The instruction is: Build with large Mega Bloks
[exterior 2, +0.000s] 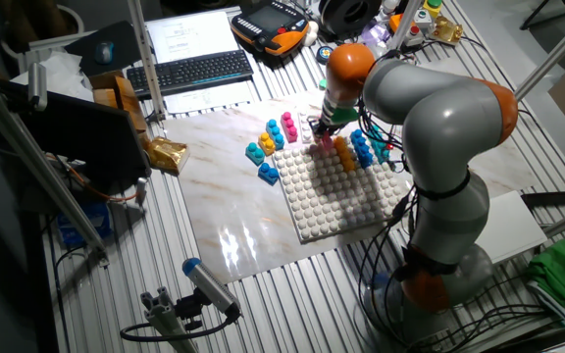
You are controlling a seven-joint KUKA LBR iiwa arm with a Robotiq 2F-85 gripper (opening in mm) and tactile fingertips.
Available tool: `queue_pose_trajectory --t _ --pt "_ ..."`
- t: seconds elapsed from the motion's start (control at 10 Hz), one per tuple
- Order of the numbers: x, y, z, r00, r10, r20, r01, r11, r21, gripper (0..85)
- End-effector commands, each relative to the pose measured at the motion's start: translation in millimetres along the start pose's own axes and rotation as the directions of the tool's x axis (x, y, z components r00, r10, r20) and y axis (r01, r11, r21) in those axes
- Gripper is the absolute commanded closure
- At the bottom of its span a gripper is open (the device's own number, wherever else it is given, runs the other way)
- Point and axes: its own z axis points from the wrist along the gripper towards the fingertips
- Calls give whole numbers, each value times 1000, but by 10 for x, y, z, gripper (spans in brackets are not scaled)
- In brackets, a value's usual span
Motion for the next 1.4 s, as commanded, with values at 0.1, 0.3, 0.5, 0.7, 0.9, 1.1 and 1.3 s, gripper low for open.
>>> queue_pose_trajectory --t 0.1,0.3,0.5,0.7,0.9,1.1,1.3 --pt "41 11 9 1000 2 -4 -2 1000 6 843" --pt "48 12 10 1000 12 -2 -12 1000 -5 843" --pt "48 12 10 1000 12 21 -12 1000 9 843" --pt "48 12 10 999 12 52 -12 1000 -6 843" --pt "48 12 10 998 -5 58 6 1000 -17 843" --pt "59 16 8 999 -14 52 15 1000 -13 843" --pt "233 31 -42 999 -6 43 7 1000 -27 843"
